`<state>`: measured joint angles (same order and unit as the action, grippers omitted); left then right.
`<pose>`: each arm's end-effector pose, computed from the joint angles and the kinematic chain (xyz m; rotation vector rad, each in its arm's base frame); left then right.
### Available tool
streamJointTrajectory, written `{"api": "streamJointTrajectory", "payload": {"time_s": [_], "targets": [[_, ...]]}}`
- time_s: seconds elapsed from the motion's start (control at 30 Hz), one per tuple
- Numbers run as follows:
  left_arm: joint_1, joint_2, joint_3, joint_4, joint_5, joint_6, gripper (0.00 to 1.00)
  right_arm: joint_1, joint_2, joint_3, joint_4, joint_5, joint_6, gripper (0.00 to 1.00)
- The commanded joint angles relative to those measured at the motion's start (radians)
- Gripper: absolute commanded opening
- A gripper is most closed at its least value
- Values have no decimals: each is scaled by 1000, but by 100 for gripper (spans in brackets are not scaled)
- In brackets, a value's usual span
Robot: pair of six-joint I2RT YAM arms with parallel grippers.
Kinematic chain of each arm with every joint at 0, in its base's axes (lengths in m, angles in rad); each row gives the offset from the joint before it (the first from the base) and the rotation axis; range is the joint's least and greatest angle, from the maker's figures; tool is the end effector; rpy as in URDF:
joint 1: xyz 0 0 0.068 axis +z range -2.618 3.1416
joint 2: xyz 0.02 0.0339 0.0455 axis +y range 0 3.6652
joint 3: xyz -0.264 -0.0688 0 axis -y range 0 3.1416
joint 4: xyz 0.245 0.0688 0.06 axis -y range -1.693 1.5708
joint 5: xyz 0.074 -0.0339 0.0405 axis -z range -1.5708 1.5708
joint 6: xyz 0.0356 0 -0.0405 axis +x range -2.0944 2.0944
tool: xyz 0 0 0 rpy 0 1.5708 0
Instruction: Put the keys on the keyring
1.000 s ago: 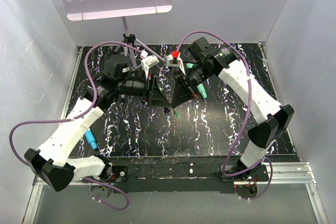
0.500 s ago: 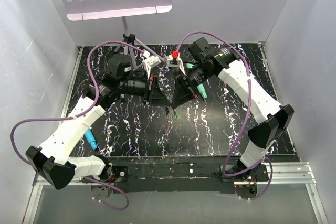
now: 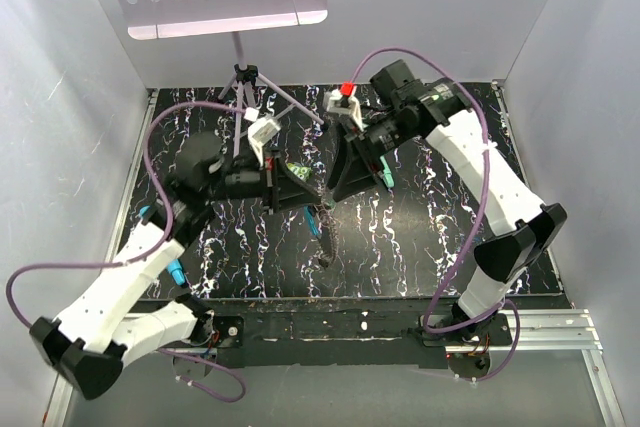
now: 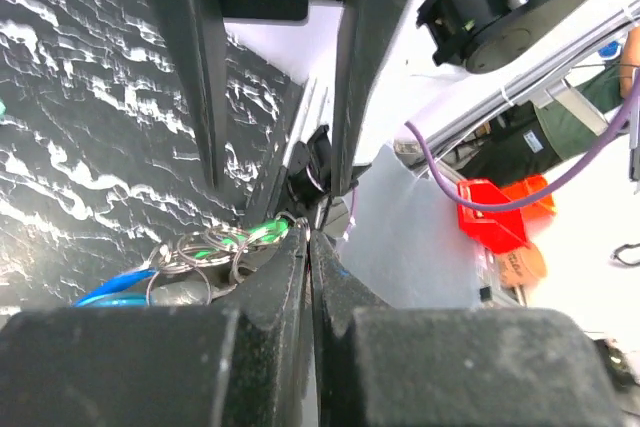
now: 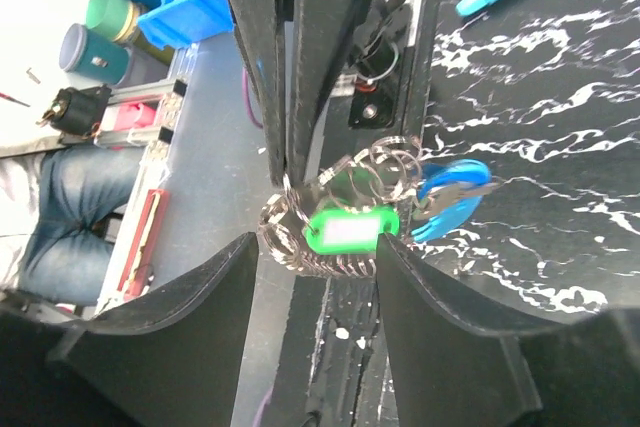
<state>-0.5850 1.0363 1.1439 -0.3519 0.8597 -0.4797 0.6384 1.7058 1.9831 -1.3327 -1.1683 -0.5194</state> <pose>0.1660 -0.1423 0.4031 0.7742 1.8487 -1.4936 0.2359 0.2159 0.4234 -1.5791 1.6902 1.5396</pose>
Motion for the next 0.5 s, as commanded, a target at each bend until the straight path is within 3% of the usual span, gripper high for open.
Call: {"api": "streamJointTrajectory", "payload": {"time_s": [0.0, 0.17, 0.33, 0.47], "targets": [[-7, -148, -225, 702, -80, -221, 0, -65, -83, 98, 1, -93, 16, 59], [-12, -162, -439, 1239, -237, -327, 0, -88, -117, 95, 65, -129, 67, 59], [-35, -35, -559, 1768, -424, -407, 0, -91, -133, 97, 182, -156, 172, 58], [-88, 76, -529, 1892, -487, -430, 0, -89, -126, 108, 297, -133, 315, 55]]}}
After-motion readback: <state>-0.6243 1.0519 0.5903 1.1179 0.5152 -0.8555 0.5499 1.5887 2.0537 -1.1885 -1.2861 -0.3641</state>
